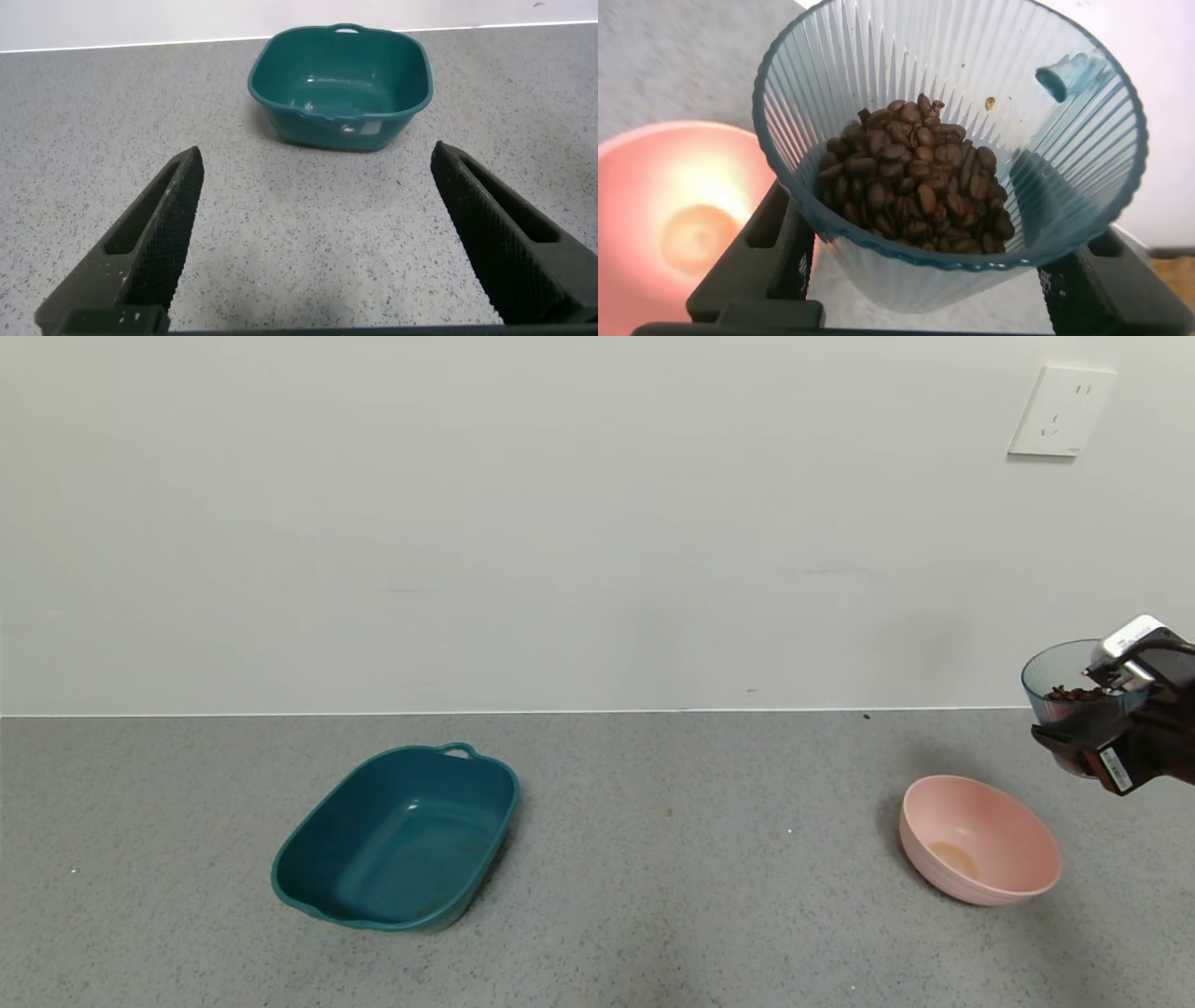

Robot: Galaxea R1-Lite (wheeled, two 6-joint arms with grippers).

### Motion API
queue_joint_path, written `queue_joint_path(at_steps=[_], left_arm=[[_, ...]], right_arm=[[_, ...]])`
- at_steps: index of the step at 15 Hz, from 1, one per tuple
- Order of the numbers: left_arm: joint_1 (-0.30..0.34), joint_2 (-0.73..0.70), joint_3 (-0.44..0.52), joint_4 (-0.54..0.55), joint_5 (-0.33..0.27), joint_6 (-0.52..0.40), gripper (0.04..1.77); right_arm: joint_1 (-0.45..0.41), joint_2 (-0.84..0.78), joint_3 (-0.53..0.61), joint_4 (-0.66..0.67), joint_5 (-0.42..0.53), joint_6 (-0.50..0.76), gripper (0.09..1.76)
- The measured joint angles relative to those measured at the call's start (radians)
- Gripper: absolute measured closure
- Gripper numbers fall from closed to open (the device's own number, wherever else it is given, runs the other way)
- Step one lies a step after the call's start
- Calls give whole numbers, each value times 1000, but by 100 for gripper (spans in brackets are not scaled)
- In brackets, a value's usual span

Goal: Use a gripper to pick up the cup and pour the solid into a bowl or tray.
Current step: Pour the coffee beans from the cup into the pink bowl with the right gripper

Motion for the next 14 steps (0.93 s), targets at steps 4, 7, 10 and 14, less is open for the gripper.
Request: queue_joint_path(at_steps=[4, 7, 10, 14], left_arm=[[0, 0, 0, 0, 0, 0, 6], [0, 0, 0, 0, 0, 0, 6], [0, 0, 0, 0, 0, 0, 6], [0, 0, 0, 0, 0, 0, 6]], right_arm=[[-31, 26, 2, -6, -19, -149, 49], [-60, 37, 13, -8, -24, -262, 49], [-69, 40, 24, -10, -33, -338, 49], [-65, 41, 56, -18, -76, -464, 49]])
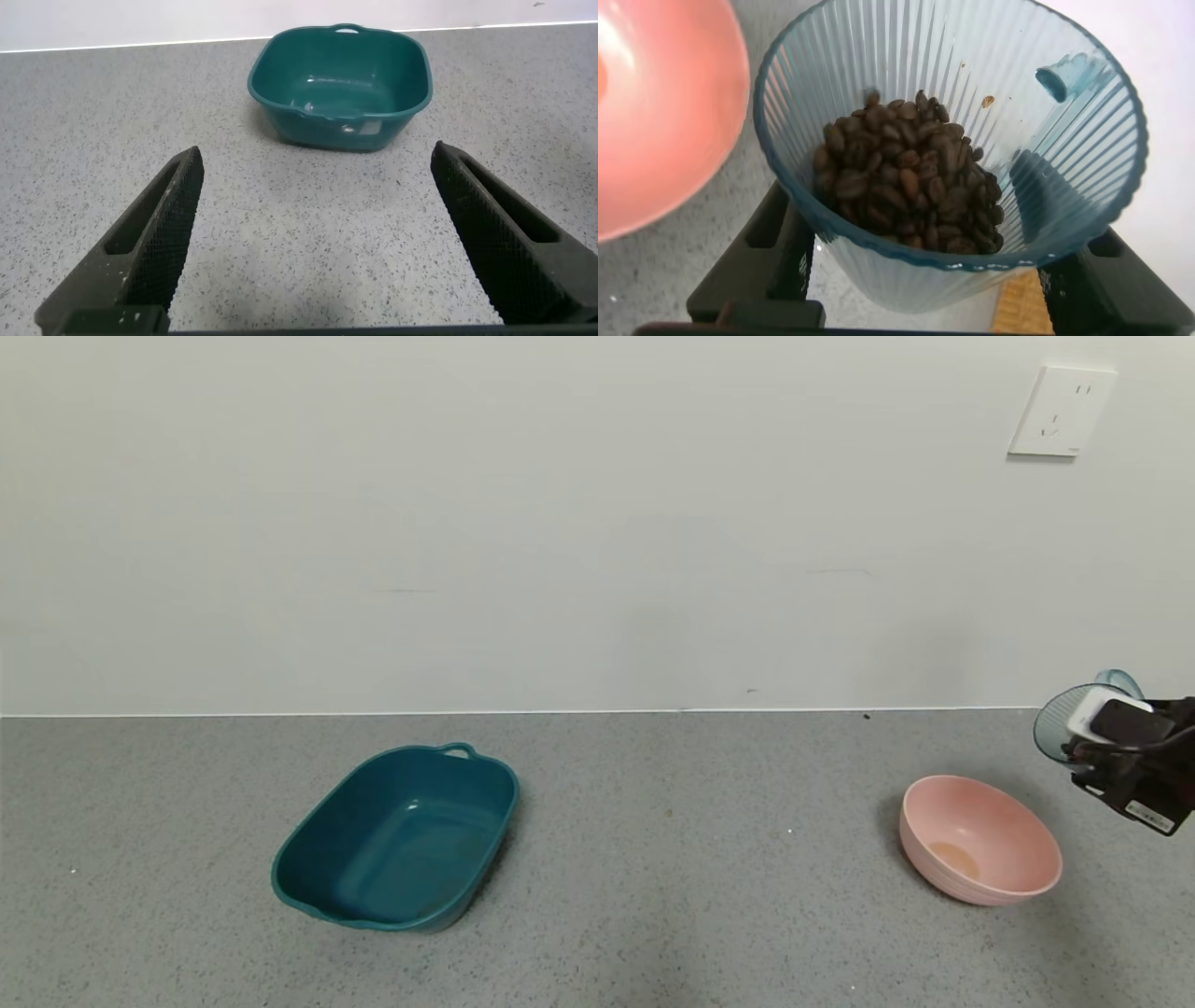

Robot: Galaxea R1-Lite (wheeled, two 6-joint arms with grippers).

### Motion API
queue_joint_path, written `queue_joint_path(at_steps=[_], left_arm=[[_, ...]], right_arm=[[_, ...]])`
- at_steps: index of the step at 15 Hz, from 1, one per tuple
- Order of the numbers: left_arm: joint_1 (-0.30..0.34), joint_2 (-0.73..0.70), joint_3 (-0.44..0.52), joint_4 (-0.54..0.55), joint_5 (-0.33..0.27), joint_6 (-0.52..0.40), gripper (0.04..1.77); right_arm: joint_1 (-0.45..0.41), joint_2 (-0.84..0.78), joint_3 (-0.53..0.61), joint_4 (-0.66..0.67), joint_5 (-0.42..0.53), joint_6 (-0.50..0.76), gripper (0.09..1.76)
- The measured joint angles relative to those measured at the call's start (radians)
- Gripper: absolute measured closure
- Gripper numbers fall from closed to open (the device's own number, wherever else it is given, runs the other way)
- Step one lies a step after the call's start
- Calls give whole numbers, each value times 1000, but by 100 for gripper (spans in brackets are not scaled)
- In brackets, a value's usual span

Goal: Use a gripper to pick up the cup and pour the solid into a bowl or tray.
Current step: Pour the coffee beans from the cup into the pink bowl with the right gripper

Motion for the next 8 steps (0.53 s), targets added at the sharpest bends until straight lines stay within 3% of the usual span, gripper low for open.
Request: queue_joint_path(at_steps=[8], left_arm=[[0, 0, 0, 0, 0, 0, 6]], right_arm=[[11, 5, 63, -49, -8, -177, 49]])
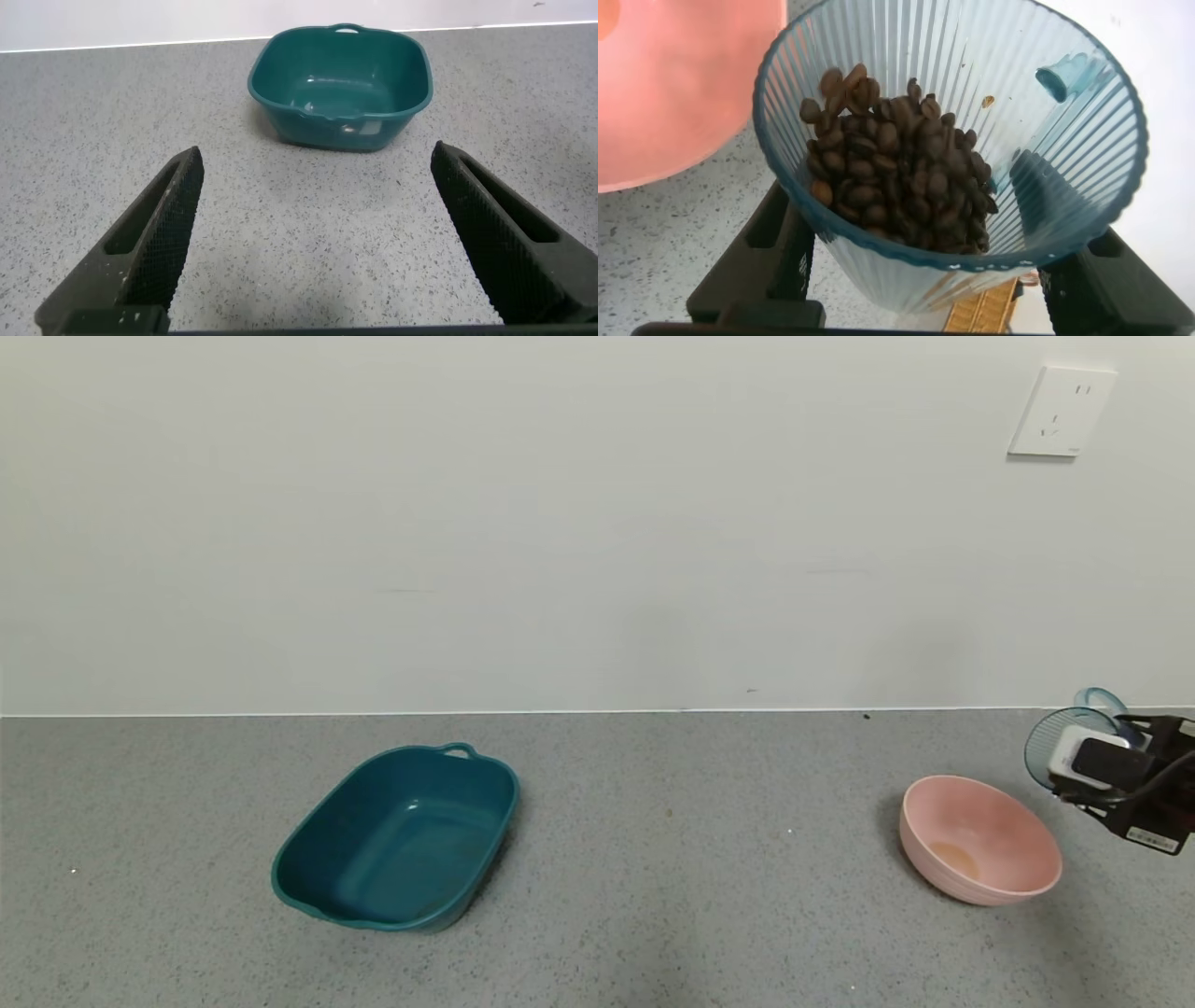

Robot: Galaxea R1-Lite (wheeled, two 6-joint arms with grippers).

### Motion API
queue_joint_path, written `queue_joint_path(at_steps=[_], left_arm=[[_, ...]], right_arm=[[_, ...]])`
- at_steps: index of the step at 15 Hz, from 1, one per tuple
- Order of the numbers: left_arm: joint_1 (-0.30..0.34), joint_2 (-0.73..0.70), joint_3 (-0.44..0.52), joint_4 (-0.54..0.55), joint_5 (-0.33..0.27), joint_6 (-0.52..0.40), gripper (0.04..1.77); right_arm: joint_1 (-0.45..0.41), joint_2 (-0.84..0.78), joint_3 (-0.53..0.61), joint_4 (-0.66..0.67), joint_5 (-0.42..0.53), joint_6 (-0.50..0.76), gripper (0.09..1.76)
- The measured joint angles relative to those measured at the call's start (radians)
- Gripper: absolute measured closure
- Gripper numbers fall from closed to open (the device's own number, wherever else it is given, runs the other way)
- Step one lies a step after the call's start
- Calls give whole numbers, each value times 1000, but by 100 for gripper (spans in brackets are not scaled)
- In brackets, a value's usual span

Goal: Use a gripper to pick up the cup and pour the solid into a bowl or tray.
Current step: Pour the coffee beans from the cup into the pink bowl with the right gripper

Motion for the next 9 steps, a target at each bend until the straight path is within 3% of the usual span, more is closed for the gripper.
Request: queue_joint_path(at_steps=[9], left_arm=[[0, 0, 0, 0, 0, 0, 6]], right_arm=[[0, 27, 35, -83, 0, -193, 49]])
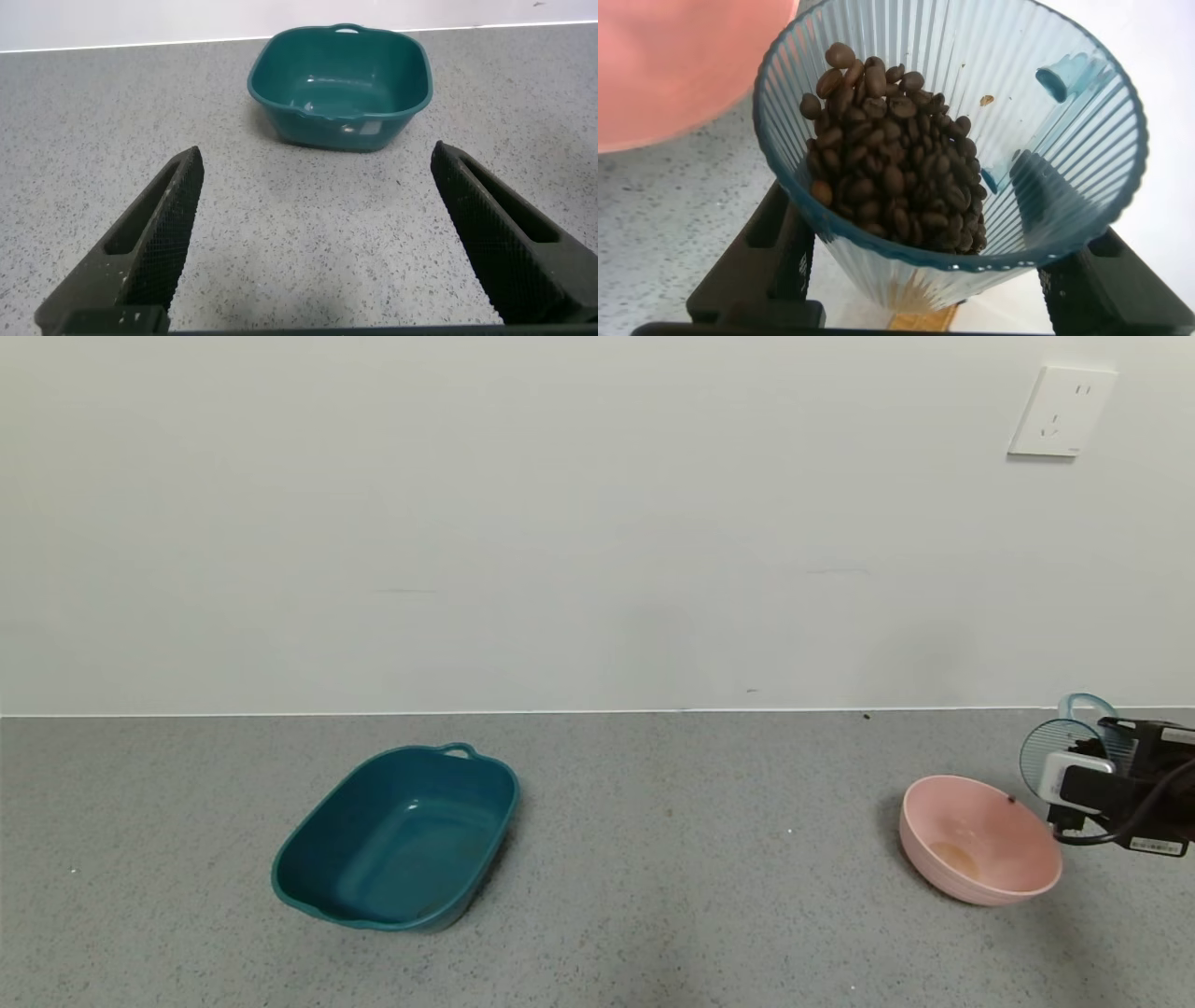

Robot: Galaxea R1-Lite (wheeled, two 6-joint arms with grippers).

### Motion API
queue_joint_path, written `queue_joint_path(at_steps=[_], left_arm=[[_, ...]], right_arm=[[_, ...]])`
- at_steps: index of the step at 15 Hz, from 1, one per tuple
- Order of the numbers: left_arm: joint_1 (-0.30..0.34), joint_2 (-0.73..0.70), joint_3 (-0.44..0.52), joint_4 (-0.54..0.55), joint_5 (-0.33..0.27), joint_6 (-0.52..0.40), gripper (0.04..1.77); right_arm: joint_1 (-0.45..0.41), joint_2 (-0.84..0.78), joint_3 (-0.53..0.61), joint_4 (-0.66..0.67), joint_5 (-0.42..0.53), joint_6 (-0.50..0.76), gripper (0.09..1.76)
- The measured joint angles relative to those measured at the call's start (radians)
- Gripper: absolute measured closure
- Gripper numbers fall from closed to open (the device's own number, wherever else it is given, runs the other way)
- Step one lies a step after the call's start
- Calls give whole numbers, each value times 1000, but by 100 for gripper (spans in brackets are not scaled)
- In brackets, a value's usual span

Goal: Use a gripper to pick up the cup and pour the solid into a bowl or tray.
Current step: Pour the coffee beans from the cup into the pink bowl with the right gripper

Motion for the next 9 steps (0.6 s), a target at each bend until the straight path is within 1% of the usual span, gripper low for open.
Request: queue_joint_path(at_steps=[3, 6, 9], left_arm=[[0, 0, 0, 0, 0, 0, 6], [0, 0, 0, 0, 0, 0, 6], [0, 0, 0, 0, 0, 0, 6]], right_arm=[[-1, 10, 11, -36, 1, -54, 49], [-1, 14, 24, -46, 2, -133, 49], [1, 15, 30, -49, 1, -182, 49]])
